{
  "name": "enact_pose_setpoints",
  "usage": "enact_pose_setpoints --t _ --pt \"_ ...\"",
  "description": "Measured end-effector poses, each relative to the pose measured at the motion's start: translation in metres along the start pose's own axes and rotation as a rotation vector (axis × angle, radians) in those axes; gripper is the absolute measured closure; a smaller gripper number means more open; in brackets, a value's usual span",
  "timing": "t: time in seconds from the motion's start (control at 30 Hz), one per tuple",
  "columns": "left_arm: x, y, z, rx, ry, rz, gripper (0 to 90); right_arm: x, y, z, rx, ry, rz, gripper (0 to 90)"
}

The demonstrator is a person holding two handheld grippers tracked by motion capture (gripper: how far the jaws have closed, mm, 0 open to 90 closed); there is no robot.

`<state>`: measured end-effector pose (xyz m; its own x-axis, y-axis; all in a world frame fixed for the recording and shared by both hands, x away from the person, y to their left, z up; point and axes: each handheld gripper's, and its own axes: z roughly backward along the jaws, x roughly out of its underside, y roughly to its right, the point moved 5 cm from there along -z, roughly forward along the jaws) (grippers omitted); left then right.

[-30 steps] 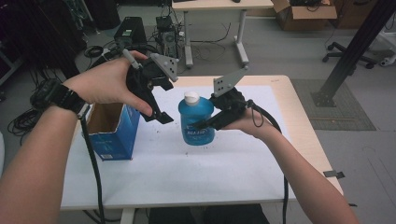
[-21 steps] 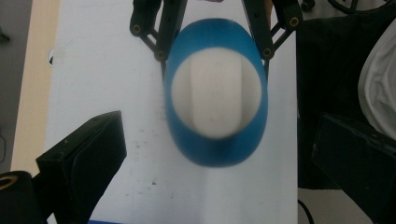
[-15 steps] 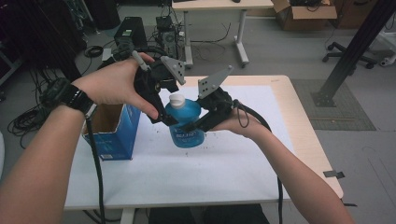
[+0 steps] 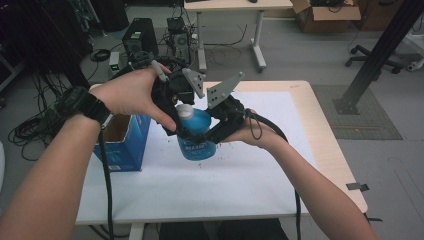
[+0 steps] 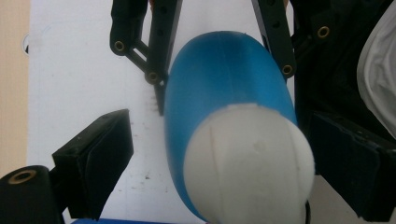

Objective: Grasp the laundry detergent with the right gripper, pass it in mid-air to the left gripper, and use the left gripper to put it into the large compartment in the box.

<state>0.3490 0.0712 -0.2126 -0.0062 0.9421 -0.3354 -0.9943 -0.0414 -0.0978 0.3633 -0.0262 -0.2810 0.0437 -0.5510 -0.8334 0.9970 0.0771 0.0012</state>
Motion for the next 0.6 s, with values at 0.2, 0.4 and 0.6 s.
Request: enact_pose_setpoints --t 0.2,0.4,0.6 --pt "-0.0016 0.0002 -0.0025 0.008 -0.01 -0.006 11.9 -0.0008 -0.0011 0.0 0.001 -0.001 0.002 41.9" --pt "-0.0027 0.0005 -0.0023 0.014 -0.011 -0.005 18.4 0.0 -0.0009 -0.0011 0.001 -0.004 0.002 41.9" --pt "-0.0028 0.0008 -0.0024 0.016 -0.008 -0.003 21.3 0.0013 -0.0004 -0.0021 0.001 -0.004 0.001 42.0"
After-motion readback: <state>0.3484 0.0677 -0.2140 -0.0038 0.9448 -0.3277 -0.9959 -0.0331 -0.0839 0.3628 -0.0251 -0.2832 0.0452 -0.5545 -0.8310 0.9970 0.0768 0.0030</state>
